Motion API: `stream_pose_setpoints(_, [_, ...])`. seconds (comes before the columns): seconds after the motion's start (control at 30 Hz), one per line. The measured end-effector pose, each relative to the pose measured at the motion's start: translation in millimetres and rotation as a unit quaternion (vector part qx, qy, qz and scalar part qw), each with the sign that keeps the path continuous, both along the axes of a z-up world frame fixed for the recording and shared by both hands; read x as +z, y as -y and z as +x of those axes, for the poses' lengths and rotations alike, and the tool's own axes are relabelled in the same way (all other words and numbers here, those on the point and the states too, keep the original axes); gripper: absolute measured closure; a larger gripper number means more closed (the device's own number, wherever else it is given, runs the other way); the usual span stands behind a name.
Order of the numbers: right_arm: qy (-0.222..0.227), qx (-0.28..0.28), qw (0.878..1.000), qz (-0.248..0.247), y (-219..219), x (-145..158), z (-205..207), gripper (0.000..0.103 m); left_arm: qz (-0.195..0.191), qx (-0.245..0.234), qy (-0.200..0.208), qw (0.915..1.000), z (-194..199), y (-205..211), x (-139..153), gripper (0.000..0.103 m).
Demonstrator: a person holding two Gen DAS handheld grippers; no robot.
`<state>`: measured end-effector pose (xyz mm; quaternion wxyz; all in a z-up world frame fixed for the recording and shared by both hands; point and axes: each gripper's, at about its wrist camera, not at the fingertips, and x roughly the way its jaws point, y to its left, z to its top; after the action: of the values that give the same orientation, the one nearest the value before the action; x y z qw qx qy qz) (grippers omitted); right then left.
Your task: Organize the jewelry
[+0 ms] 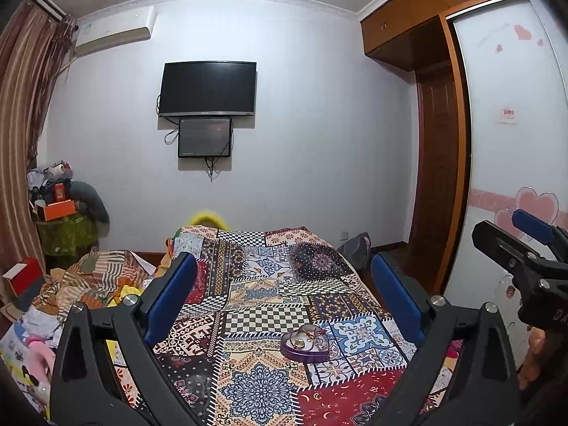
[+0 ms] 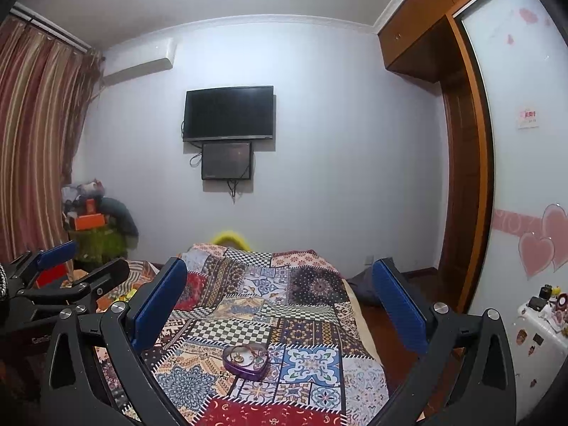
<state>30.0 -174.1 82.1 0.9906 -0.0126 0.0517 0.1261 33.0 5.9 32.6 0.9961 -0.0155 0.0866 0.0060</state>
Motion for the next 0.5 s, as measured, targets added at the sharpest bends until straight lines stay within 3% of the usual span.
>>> stream_pose_setpoints(0.5, [-0.013, 0.003, 1.000, -0.001, 0.9, 0.7, 3.2, 0.000, -0.005, -0.002, -0.009, 0.9999, 3.6, -0.4, -2.4, 0.002])
